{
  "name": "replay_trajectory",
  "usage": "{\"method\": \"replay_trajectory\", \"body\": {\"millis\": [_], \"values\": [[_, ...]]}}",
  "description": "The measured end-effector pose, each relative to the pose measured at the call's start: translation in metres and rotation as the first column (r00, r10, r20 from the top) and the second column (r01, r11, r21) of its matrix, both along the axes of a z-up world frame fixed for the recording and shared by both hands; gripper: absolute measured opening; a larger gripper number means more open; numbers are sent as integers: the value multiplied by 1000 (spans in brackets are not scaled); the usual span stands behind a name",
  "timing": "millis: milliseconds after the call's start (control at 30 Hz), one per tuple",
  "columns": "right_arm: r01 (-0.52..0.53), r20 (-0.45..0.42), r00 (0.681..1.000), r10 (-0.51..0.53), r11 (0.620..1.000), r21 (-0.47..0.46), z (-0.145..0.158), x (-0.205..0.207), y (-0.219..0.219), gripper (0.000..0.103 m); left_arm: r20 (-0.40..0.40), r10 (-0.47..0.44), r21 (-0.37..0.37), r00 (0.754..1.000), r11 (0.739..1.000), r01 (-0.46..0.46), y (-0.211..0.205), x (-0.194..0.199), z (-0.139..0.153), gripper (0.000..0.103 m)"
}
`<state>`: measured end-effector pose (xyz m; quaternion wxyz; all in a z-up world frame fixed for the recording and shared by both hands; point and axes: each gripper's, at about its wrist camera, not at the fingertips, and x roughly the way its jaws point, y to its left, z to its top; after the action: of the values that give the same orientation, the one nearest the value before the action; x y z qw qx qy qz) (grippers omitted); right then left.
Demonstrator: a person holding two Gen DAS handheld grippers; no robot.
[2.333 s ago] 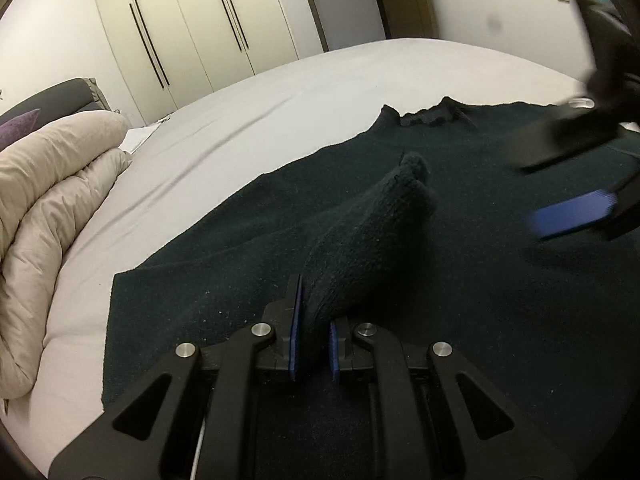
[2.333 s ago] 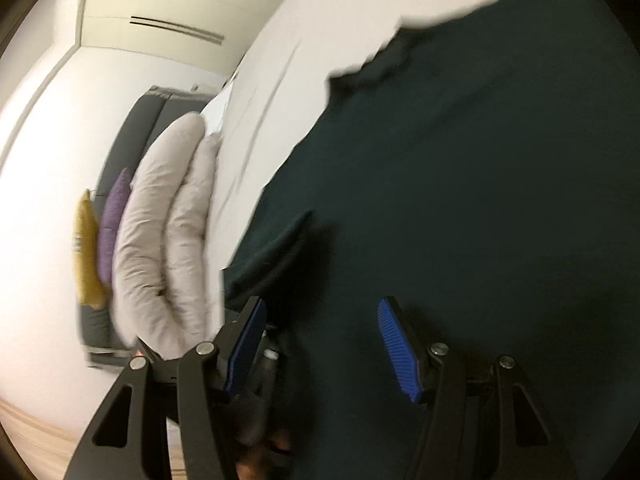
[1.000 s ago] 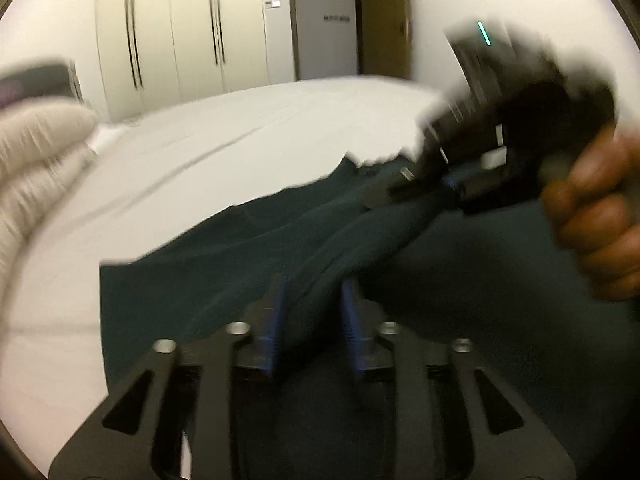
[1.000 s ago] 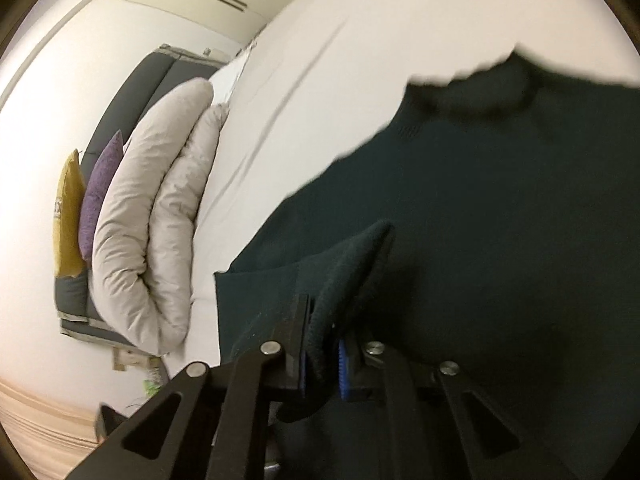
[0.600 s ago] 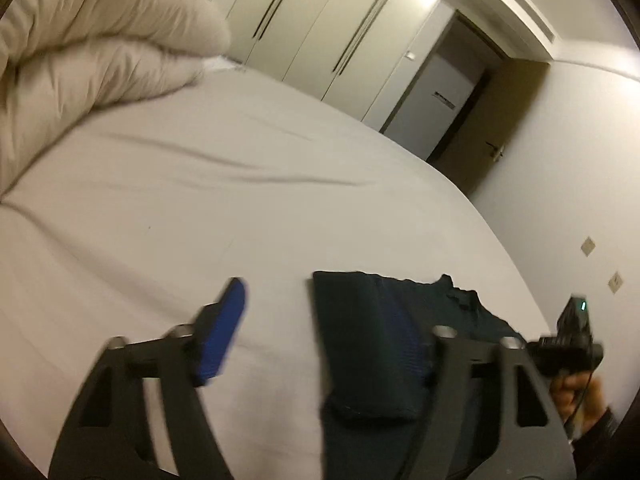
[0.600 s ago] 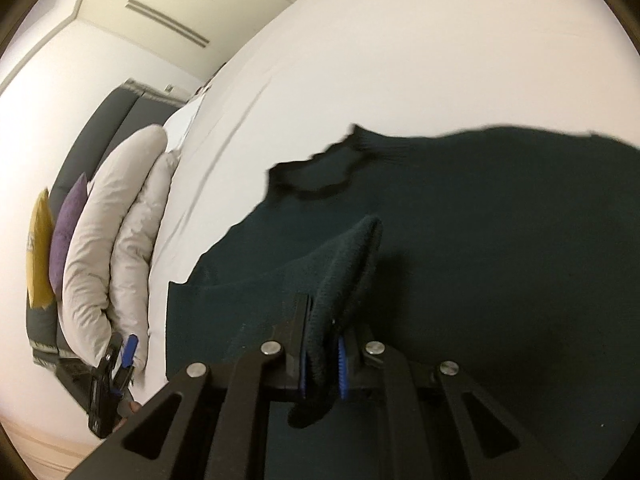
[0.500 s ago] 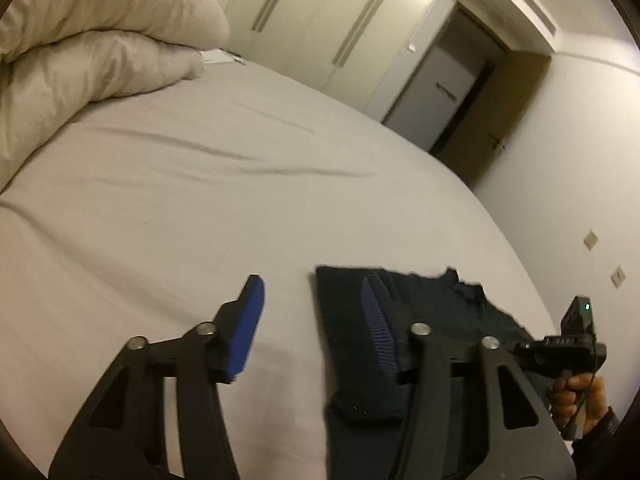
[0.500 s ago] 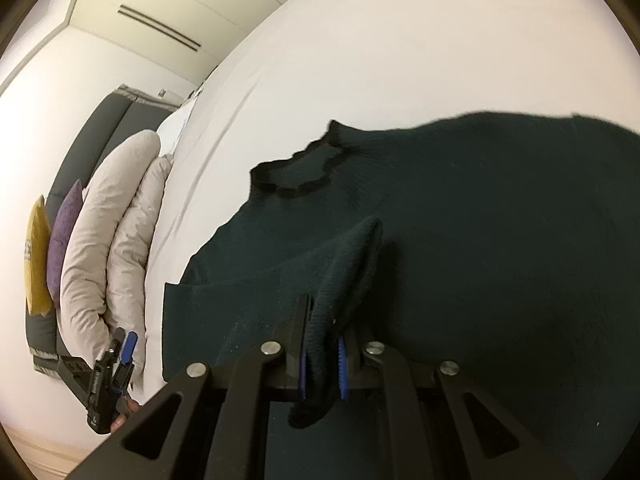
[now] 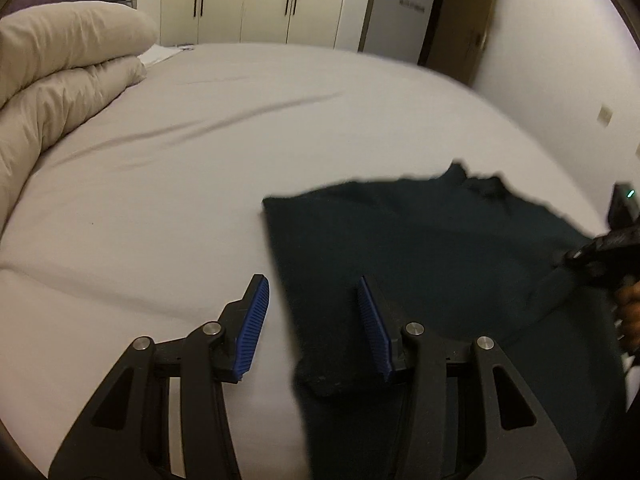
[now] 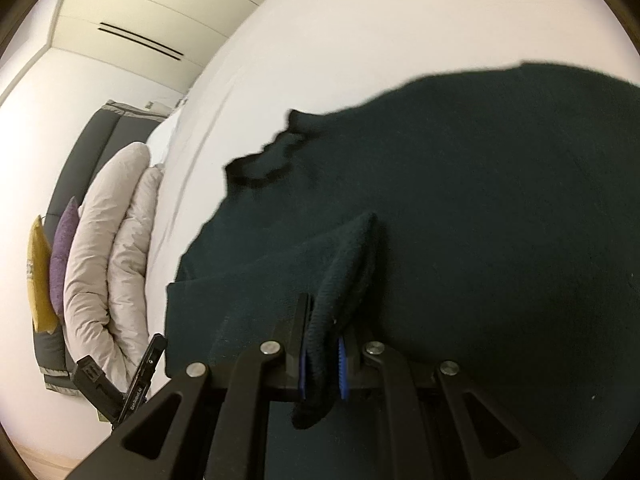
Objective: Fold small clothes
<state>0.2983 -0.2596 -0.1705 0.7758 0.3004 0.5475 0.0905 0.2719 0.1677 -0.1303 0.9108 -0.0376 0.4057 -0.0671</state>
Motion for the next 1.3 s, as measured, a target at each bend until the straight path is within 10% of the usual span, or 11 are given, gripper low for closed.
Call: {"method": "replay_trajectory", "body": {"millis": [267,600,933,1100,1300], "values": [[-40,-2,999,40,999,-30,10,-12,10,31,-56,29,114,998,993,-22,-1,4,-19,47],[-4,-4,1000,3,996,-91,9,-28,1,16,-62,63,202,996,978,-49,8,-2,-21,52],[68,76,996,-42,923,-378,45,-50,1,16,-3,82,277,997,958,-78,2,-13,-3,55],[-20,216,974,75,969,-248,70,-44,36,16,84,47,233,995,970,-65,-9,-23,16,56],[-137,68,986,150,976,-169,7,-18,63,16,-34,18,285,999,959,-7,-25,-11,-15,56]]}}
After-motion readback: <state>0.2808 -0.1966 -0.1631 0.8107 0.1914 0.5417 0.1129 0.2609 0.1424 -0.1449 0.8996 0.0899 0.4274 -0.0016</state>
